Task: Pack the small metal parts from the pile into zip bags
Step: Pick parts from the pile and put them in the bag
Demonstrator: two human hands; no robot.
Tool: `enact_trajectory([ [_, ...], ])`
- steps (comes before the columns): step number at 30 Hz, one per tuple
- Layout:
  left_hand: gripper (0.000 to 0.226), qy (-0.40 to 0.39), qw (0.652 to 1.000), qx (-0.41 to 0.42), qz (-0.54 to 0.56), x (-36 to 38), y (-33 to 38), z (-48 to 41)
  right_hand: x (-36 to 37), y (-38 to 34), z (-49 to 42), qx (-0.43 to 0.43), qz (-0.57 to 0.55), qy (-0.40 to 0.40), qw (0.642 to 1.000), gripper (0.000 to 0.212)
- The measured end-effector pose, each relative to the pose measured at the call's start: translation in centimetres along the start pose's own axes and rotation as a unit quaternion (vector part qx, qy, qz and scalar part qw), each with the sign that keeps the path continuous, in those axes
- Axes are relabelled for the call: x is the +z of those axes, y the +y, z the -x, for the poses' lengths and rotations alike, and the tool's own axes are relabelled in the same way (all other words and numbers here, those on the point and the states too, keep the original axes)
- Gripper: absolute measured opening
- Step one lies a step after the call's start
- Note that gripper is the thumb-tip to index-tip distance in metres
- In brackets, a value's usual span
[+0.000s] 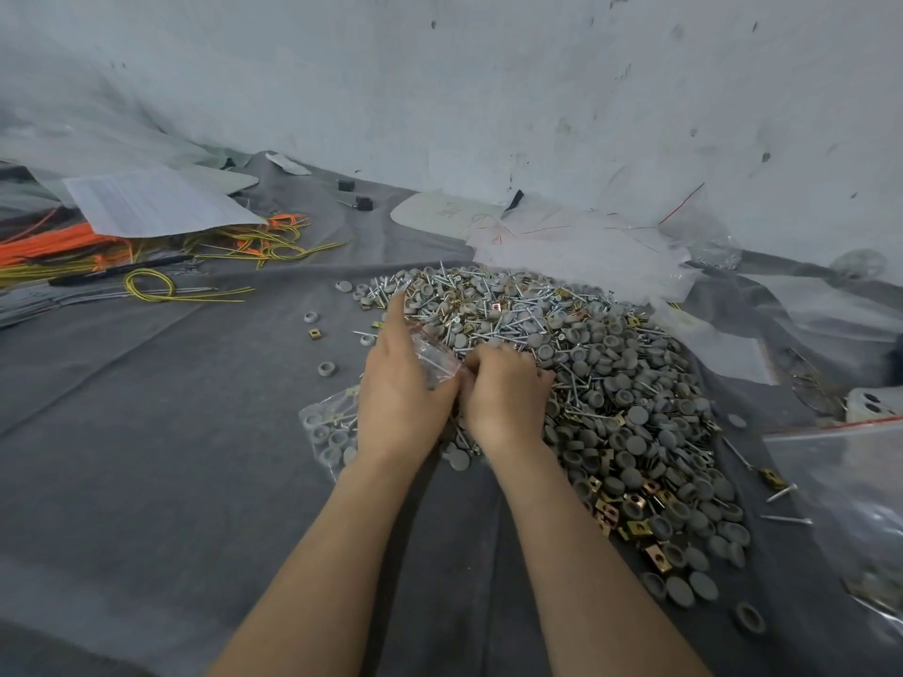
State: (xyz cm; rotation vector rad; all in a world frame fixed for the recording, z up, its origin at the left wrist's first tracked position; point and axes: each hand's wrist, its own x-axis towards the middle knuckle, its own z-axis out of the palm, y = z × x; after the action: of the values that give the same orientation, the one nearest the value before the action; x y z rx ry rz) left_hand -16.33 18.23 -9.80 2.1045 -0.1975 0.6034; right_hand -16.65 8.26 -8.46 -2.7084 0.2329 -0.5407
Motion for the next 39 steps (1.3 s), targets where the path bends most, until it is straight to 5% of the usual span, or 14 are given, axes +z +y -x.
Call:
enact_trajectory([
  [9, 0.093, 0.019, 1.000, -0.022, 0.008, 0.0, -0.3, -0.1, -2.5, 2.8, -0.8, 0.090, -0.094, 0.056, 0.990, 0.025],
  [15, 0.095, 0.013, 1.000, -0.022, 0.003, -0.1, -0.2, 0.0, -3.3, 2.4, -0.8, 0.033, -0.080, 0.040, 0.995, 0.014],
  [21, 0.097, -0.007, 1.000, -0.008, -0.001, -0.1, 0.1, 0.1, -3.2, 1.5, -0.3, 0.025, 0.047, -0.126, 0.991, 0.027],
  [23, 0.098, -0.013, 1.000, -0.001, -0.009, -0.1, 0.3, 0.3, -2.8, 1.4, -0.2, 0.028, 0.039, -0.111, 0.993, 0.024],
  [28, 0.105, -0.054, 0.990, 0.060, -0.112, 0.0, 1.3, 1.0, -2.7, 1.6, -0.2, 0.054, -0.039, -0.028, 0.997, 0.021],
  [32, 0.089, -0.074, 0.977, 0.141, -0.145, 0.9, 2.7, 2.0, -2.5, 2.4, -0.5, 0.047, -0.042, 0.016, 0.998, 0.021],
  [39, 0.069, -0.118, 0.959, 0.250, -0.068, 2.0, 4.1, 3.3, -2.7, 2.9, -1.9, 0.058, 0.008, -0.061, 0.996, 0.027],
])
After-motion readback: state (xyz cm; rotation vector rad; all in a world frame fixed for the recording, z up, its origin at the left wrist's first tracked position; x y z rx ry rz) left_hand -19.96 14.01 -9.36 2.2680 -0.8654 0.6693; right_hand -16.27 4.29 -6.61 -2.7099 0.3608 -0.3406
